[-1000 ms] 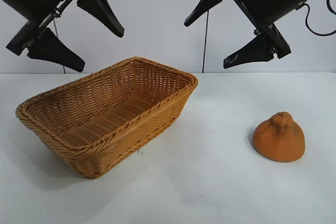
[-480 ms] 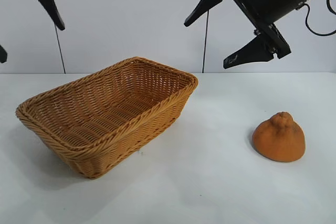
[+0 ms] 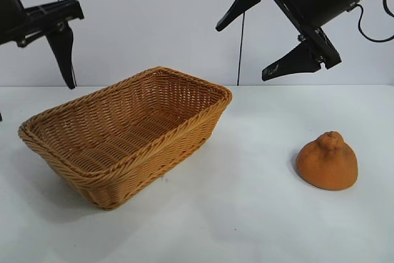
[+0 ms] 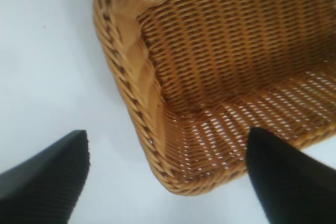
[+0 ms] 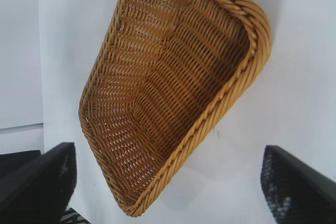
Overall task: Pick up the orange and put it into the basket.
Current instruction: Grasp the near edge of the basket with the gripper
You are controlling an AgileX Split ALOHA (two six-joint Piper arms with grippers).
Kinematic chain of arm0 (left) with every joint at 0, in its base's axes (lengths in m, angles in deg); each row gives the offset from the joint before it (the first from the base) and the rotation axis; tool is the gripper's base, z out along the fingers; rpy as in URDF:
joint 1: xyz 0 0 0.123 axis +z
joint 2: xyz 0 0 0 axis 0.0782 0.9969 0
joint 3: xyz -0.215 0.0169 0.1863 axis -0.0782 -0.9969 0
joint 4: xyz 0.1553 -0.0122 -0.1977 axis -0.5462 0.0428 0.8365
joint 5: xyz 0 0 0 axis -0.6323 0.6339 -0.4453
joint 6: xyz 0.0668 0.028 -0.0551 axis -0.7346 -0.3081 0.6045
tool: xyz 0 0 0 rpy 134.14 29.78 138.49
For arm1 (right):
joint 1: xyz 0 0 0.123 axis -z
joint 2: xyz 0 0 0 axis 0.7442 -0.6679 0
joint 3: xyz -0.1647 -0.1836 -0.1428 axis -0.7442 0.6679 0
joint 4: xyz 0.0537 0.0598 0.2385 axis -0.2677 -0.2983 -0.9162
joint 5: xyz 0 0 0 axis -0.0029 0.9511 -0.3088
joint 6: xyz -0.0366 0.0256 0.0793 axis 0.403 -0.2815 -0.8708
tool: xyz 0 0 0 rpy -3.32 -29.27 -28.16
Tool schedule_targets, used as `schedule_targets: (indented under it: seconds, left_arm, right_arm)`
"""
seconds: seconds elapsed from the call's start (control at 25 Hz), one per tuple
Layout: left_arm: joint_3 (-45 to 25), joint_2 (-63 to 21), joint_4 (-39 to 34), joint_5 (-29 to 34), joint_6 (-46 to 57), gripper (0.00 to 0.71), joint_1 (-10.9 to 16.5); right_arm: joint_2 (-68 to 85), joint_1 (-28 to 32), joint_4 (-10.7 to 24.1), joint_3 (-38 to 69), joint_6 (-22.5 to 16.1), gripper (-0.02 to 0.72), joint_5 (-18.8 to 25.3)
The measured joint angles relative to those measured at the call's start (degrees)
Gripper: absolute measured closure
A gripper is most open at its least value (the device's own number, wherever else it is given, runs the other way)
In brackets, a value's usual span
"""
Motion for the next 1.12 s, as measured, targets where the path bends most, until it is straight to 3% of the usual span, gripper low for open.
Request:
schedule_targets:
  seconds: [0.24, 0.44, 0.68, 1.0, 1.12]
  left_arm:
    - [-5.28, 2.23, 3.04, -7.22, 1.12, 0.127, 0.0]
    - [-5.62, 5.15, 4.1, -10.13, 1.14, 0.127, 0.0]
    - [-5.78, 10.8, 5.18, -18.0, 1.14, 0.127, 0.0]
    - [-5.78, 16.21, 5.43, -19.09, 1.2, 0.13, 0.0]
    - [-5.78, 16.21, 5.5, -19.13, 1.25, 0.194, 0.0]
  right_arm:
    - [0.0, 0.0, 0.0, 0.0, 0.0, 0.052, 0.0]
    - [0.0, 0.0, 0.0, 0.0, 0.0, 0.052, 0.0]
    - [0.0, 0.0, 0.0, 0.0, 0.0, 0.052, 0.0]
    - [0.0, 0.0, 0.0, 0.0, 0.0, 0.052, 0.13]
    - [0.0, 0.0, 0.0, 0.0, 0.0, 0.052, 0.4]
